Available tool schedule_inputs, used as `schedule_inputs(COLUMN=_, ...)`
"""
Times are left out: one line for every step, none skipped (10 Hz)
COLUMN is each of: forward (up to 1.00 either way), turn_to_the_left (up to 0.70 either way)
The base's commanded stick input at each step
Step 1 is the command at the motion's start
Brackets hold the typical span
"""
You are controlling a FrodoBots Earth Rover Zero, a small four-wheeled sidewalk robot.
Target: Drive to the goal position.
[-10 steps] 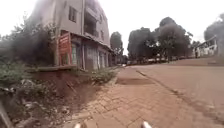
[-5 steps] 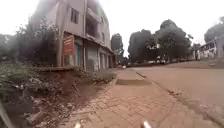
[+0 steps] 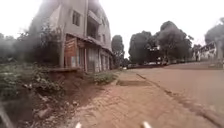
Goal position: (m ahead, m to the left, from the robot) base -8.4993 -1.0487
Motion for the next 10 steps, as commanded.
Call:
schedule_inputs(forward=0.00, turn_to_the_left=0.30)
schedule_inputs(forward=0.00, turn_to_the_left=0.30)
schedule_inputs(forward=0.00, turn_to_the_left=0.30)
schedule_inputs(forward=0.00, turn_to_the_left=0.30)
schedule_inputs(forward=0.00, turn_to_the_left=0.30)
schedule_inputs(forward=0.00, turn_to_the_left=0.30)
schedule_inputs(forward=0.00, turn_to_the_left=0.30)
schedule_inputs(forward=0.00, turn_to_the_left=0.30)
schedule_inputs(forward=0.00, turn_to_the_left=0.30)
schedule_inputs(forward=0.00, turn_to_the_left=0.30)
